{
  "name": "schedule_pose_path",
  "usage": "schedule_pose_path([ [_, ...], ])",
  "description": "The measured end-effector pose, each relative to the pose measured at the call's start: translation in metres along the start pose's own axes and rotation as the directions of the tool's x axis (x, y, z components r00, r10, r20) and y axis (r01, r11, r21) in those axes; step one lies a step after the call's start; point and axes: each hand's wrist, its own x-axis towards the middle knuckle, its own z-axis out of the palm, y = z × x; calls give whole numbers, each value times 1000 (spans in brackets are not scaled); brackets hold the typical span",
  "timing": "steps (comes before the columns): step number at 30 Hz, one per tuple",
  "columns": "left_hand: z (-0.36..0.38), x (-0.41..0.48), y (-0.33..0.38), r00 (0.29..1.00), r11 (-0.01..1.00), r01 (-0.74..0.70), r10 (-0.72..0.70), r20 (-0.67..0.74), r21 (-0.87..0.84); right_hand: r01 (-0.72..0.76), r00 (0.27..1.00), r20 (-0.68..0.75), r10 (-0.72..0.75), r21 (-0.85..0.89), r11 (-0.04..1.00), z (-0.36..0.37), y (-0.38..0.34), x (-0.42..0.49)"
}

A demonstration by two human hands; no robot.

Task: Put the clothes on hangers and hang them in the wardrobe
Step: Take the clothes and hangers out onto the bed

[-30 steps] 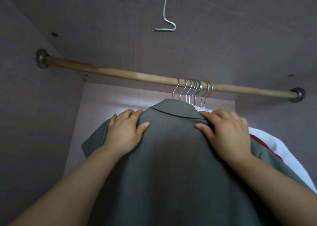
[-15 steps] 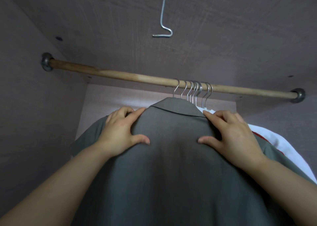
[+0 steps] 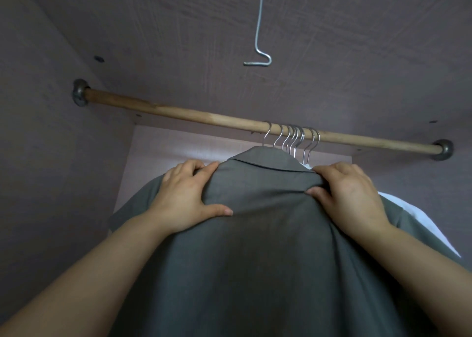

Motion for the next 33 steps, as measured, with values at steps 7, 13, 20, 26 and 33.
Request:
schedule_pose_path([
  [7, -1, -11, -2, 976, 973, 93, -130, -172, -209, 15, 1000, -3, -15, 106, 994, -13, -11, 34],
  [13, -13, 0, -3, 959, 957, 140, -195, -208, -254, 39, 997, 55, -45, 106, 994, -19, -18, 45],
  [20, -22, 7, 0, 940, 950, 196, -252, -230, -242, -7, 996, 94, 6, 5, 1000, -26, -29, 63],
  [26, -33, -11, 4, 913, 956, 200, -261, -314, -212, 2, 1000, 8, -2, 19, 1000, -43, -43, 50],
  [33, -41, -55, 16, 929, 969, 136, -197, -313, -206, 135, 955, 242, -168, 148, 980, -83, -39, 8],
])
